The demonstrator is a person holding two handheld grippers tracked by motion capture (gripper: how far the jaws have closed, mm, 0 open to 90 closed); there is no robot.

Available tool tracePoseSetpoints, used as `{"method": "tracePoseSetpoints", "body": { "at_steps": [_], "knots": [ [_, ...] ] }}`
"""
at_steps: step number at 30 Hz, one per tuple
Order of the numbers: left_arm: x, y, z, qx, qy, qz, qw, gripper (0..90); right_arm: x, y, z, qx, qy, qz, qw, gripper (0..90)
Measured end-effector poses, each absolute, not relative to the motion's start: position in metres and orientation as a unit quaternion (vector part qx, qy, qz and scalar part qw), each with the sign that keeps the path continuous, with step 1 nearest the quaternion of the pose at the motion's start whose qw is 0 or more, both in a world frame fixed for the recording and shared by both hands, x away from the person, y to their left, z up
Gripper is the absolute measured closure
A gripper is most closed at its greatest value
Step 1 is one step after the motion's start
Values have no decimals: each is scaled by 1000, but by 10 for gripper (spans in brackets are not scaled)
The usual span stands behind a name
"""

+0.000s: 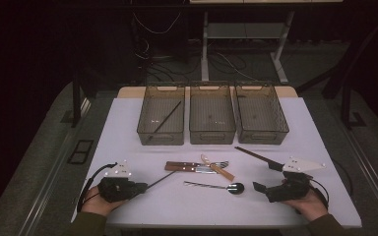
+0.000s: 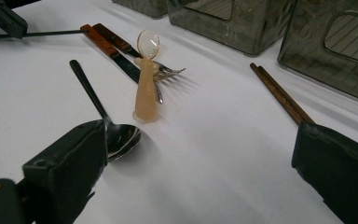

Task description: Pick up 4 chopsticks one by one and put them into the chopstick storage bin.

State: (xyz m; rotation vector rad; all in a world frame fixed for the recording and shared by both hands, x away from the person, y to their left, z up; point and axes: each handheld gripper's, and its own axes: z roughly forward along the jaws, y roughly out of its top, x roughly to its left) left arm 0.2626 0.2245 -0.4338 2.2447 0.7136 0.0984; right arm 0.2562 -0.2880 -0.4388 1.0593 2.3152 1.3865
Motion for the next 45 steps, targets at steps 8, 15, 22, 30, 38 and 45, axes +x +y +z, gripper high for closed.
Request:
{"method": "tracePoseSetpoints", "body": {
  "at_steps": [8, 15, 22, 30, 38, 45],
  "knots": [
    [264, 223, -425, 865, 296, 41, 402, 859, 256, -288, -439, 363, 792, 476, 121, 36],
    [267, 221, -420, 857, 306, 49, 412, 860, 257, -288, -439, 363, 791, 477, 122, 36],
    [271, 219, -414, 852, 310, 60, 417, 859, 256, -288, -439, 365, 789, 480, 119, 36],
    [278, 217, -409, 848, 315, 70, 420, 859, 257, -285, -440, 362, 793, 476, 120, 36],
    [283, 216, -406, 838, 325, 80, 431, 859, 257, -285, -441, 363, 793, 475, 121, 36],
    [289, 215, -400, 828, 336, 82, 440, 860, 257, -286, -441, 363, 792, 476, 122, 35]
  ]
}}
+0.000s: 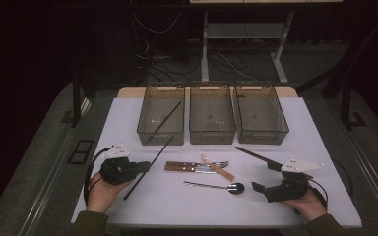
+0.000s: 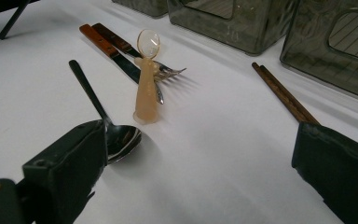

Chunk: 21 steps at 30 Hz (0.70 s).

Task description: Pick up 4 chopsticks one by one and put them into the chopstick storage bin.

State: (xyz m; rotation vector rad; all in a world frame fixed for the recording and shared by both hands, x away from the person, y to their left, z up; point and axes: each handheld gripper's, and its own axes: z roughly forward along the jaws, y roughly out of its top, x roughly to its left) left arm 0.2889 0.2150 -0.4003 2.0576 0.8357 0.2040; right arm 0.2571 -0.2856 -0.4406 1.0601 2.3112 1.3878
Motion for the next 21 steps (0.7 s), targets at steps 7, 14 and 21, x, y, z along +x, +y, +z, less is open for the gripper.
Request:
{"method": "tracePoseSetpoints", "body": {
  "at_steps": [7, 14, 21],
  "knots": [
    [293, 215, -390, 817, 340, 86, 457, 861, 257, -286, -440, 363, 792, 476, 122, 36],
    [299, 214, -377, 807, 340, 96, 473, 861, 257, -286, -440, 365, 791, 476, 122, 36],
    [312, 210, -366, 802, 340, 102, 480, 861, 257, -287, -440, 366, 790, 477, 120, 36]
  ]
}}
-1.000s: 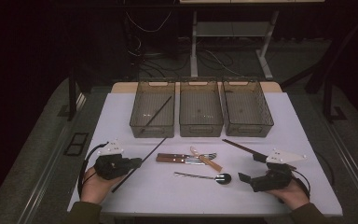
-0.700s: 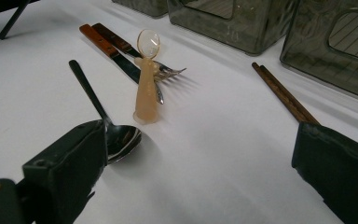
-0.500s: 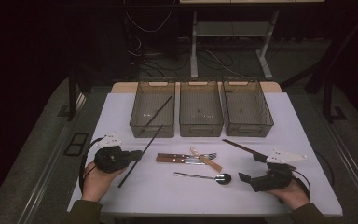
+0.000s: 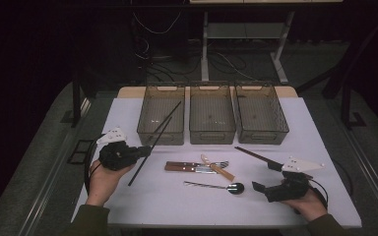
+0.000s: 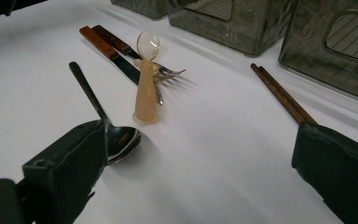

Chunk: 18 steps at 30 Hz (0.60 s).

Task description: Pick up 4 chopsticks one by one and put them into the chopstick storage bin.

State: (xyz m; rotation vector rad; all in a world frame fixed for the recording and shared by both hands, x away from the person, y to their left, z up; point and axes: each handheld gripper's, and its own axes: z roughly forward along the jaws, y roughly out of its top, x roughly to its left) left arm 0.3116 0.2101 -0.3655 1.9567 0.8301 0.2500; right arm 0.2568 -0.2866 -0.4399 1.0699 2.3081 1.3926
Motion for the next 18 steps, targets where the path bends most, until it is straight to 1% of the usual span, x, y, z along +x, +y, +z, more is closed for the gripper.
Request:
{"method": "tracePoseSetpoints", "body": {
  "at_steps": [9, 18],
  "knots": [
    [338, 201, -345, 798, 339, 113, 485, 860, 257, -287, -440, 365, 790, 478, 122, 36],
    [376, 192, -325, 787, 353, 121, 491, 861, 257, -287, -440, 366, 789, 478, 121, 36]
  ]
}}
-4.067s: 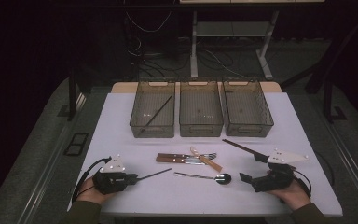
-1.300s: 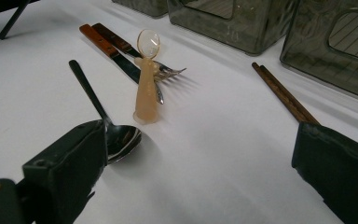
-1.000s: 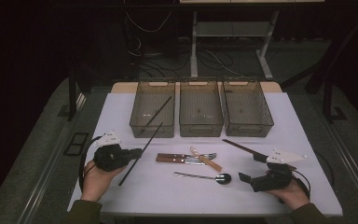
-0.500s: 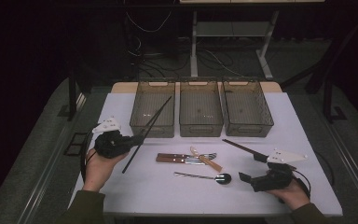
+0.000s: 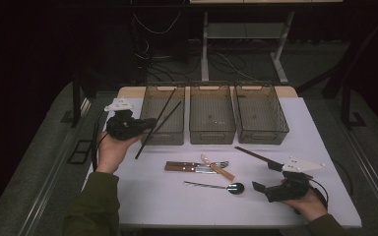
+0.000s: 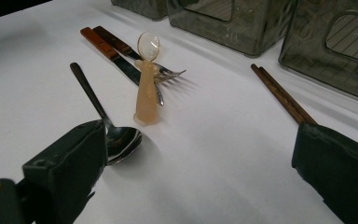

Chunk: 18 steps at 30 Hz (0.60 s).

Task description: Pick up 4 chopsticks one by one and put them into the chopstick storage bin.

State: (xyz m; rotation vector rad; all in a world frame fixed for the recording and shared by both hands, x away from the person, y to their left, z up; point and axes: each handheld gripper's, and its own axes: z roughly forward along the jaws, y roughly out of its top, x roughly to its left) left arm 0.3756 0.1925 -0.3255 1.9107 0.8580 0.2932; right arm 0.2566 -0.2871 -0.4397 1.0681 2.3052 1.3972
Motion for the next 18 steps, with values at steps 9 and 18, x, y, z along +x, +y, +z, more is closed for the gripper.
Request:
{"method": "tracePoseSetpoints", "body": {
  "at_steps": [9, 18],
  "knots": [
    [413, 189, -310, 774, 372, 127, 496, 861, 256, -287, -439, 365, 789, 479, 120, 36],
    [445, 177, -309, 775, 385, 141, 481, 860, 256, -288, -439, 365, 788, 481, 119, 36]
  ]
}}
